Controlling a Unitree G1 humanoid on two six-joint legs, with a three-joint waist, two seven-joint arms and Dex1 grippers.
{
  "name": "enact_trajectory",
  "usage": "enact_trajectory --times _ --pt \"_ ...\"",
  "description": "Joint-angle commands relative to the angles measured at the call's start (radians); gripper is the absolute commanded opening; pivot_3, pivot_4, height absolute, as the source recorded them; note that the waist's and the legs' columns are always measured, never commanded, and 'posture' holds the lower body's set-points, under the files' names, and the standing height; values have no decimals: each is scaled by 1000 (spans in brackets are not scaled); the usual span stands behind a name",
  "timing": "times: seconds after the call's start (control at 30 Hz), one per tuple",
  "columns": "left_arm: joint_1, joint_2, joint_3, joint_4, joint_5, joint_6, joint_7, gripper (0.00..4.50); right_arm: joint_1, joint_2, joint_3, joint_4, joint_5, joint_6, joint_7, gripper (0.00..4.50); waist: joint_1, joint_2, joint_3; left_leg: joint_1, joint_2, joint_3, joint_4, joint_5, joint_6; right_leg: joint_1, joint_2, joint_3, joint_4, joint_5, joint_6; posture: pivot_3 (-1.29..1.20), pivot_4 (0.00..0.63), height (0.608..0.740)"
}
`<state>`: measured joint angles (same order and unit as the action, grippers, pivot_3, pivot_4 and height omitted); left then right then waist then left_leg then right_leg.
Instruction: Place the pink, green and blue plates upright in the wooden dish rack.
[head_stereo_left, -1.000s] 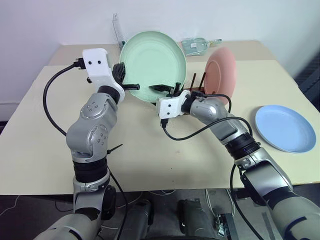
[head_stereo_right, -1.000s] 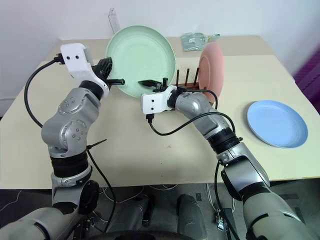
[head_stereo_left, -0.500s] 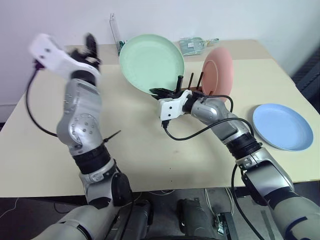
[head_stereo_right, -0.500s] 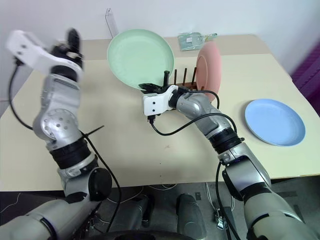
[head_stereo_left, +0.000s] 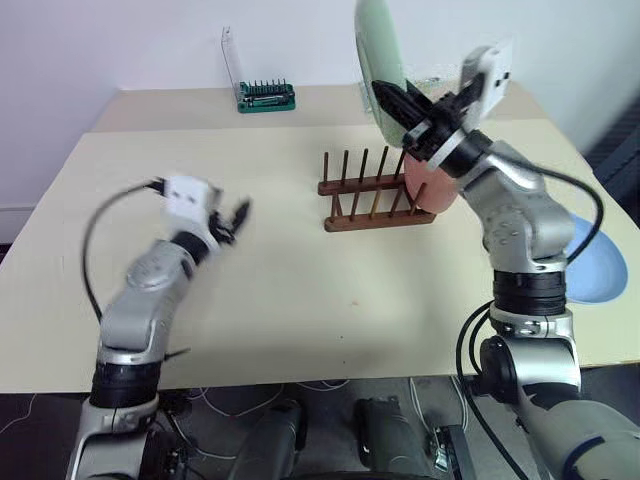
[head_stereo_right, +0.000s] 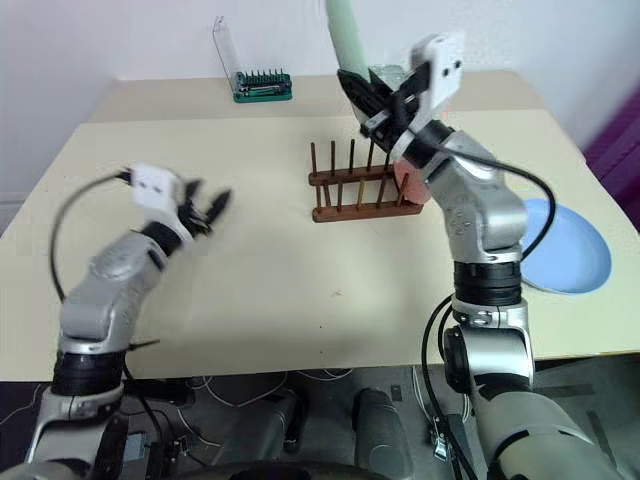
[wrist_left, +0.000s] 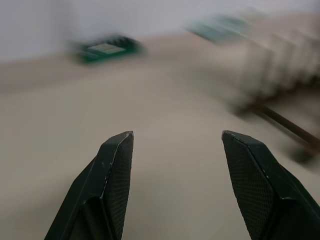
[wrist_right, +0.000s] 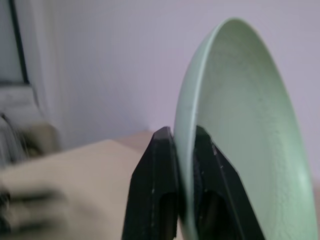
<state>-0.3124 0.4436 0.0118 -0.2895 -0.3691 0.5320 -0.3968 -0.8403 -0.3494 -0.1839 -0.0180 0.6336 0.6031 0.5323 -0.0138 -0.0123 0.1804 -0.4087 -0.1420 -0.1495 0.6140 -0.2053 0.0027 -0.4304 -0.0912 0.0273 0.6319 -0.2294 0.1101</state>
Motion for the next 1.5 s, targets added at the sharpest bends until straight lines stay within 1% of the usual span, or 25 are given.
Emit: enact_trajectory --times 0.03,0.17,0.37,0.57,0.63,0.7,0.8,0.93,0.97,1.03,1.1,1.17,1.27,1.3,1.4,1.47,1.5 --pt "13 7 -55 -125 -66 -30 -137 2870 -4 12 -50 -59 95 115 -72 0 -3 2 0 0 1 1 -1 0 0 -1 0 0 0 0 -1 0 150 740" --pt "18 -1 -96 -147 -87 -9 -189 2870 -7 22 -85 -44 142 185 -135 0 -2 5 0 0 3 3 -1 0 0 -1 1 1 0 0 -1 0 150 740" --pt "21 -3 -130 -133 -46 -17 -194 2870 -15 34 -118 7 192 296 -224 0 2 5 0 0 3 4 -1 0 0 -1 1 1 0 1 -1 0 150 740" --pt "27 -19 -145 -140 -27 -17 -182 2870 -34 58 -128 45 187 320 -284 0 0 5 0 0 3 4 -1 0 0 -1 1 1 0 1 -1 0 150 740" --pt "30 -21 -150 -143 -18 -18 -180 2924 -42 62 -129 56 178 304 -287 758 -1 5 0 0 3 4 -1 0 0 -1 1 1 0 1 -1 0 150 740" --pt "32 -21 -151 -146 -17 -15 -178 2924 -43 47 -105 52 146 276 -272 1419 0 5 0 0 3 4 -1 0 0 -1 1 1 0 1 -1 0 150 740" --pt "34 -21 -151 -152 -17 -12 -179 2924 -33 -3 -23 19 49 199 -207 2895 1 5 0 0 3 4 -1 0 0 -1 1 1 -1 1 -1 0 150 740" --pt "33 -23 -154 -156 -19 -8 -182 2924 -20 -127 100 -15 -112 48 -78 2895 2 5 0 0 3 5 -1 0 0 0 2 1 -1 1 -1 0 150 740" --pt "32 -23 -155 -156 -19 -8 -183 2924 -17 -151 112 -20 -136 18 -53 2895 2 5 0 0 3 5 0 0 0 0 2 1 -1 1 -1 0 150 740" --pt "28 -26 -158 -153 -18 -6 -186 2924 2 -234 128 -47 -192 -70 32 2895 4 5 0 0 3 5 -1 0 0 0 2 1 -1 1 -1 0 150 740" --pt "21 -31 -163 -146 -21 -7 -195 2924 26 -311 79 -55 -189 -122 106 2895 5 5 0 0 3 5 -1 0 0 0 2 1 -2 1 -1 0 150 740" --pt "10 -36 -174 -134 -24 -8 -211 2924 55 -381 1 -29 -163 -139 158 2895 8 5 0 0 3 5 0 0 0 1 2 1 -3 1 0 0 150 740" --pt "-5 -40 -190 -118 -25 -11 -239 2924 104 -462 -98 7 -132 -128 207 2895 11 5 0 0 3 5 1 0 1 2 1 1 -4 0 -1 0 150 740" --pt "-12 -39 -200 -110 -22 -15 -252 2924 133 -494 -141 18 -108 -92 226 2895 12 5 0 0 3 5 1 0 1 2 1 1 -4 0 -1 0 150 740" --pt "-35 -34 -233 -78 -4 -32 -293 2924 265 -572 -242 28 -94 -55 272 2895 23 5 0 0 3 6 1 0 1 2 1 1 -4 0 -1 0 150 740" --pt "-48 -38 -245 -56 2 -46 -313 2924 380 -609 -258 18 -111 -36 302 2895 27 5 0 0 3 6 1 0 1 2 0 1 -4 0 -1 0 150 740" --pt "-53 -41 -250 -46 4 -52 -319 2924 433 -622 -246 9 -144 -53 301 2895 26 5 0 0 3 6 1 -1 1 2 0 1 -4 0 -1 0 150 740"
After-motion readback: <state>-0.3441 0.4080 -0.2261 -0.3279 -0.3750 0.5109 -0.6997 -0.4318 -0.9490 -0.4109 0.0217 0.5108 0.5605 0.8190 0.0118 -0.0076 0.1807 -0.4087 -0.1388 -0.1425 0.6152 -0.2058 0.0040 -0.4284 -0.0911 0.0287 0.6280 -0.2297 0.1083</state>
